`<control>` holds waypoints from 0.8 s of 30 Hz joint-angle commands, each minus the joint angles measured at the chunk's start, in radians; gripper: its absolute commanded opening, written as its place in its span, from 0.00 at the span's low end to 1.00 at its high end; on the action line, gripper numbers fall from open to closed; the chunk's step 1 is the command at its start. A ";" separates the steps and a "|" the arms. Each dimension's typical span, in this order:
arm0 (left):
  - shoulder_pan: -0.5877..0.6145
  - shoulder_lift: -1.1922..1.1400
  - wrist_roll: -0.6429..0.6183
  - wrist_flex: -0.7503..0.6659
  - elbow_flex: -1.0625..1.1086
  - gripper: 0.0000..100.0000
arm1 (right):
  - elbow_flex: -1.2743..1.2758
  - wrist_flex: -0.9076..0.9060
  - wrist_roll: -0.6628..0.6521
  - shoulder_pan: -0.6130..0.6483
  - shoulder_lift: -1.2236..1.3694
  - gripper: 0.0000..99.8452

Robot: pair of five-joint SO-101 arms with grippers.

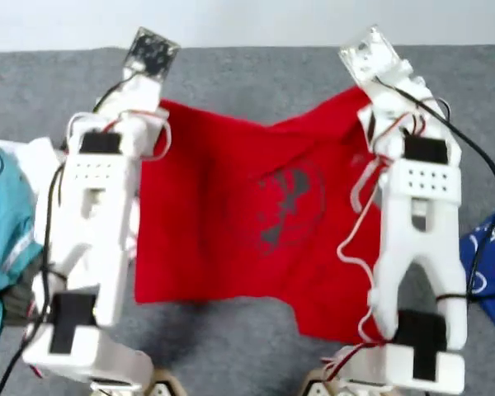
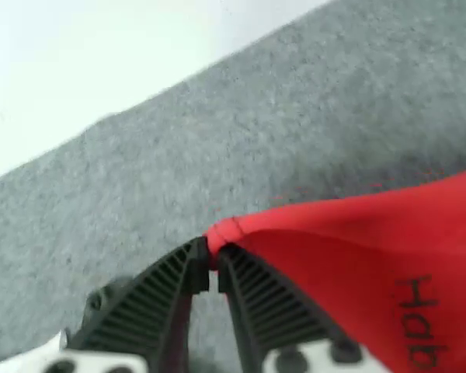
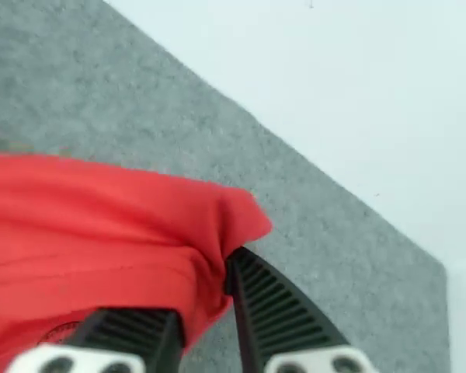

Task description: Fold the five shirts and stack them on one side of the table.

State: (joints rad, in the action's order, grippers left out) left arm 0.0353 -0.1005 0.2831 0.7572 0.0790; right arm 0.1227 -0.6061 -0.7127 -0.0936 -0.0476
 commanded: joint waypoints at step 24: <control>-0.032 -0.287 0.258 0.848 -0.576 0.00 | -0.595 -0.743 -0.103 0.018 0.335 0.01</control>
State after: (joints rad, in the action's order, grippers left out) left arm 0.0184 -0.3936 0.4595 1.4737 -0.4534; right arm -0.3821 -1.2121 -0.7971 -0.1013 0.3007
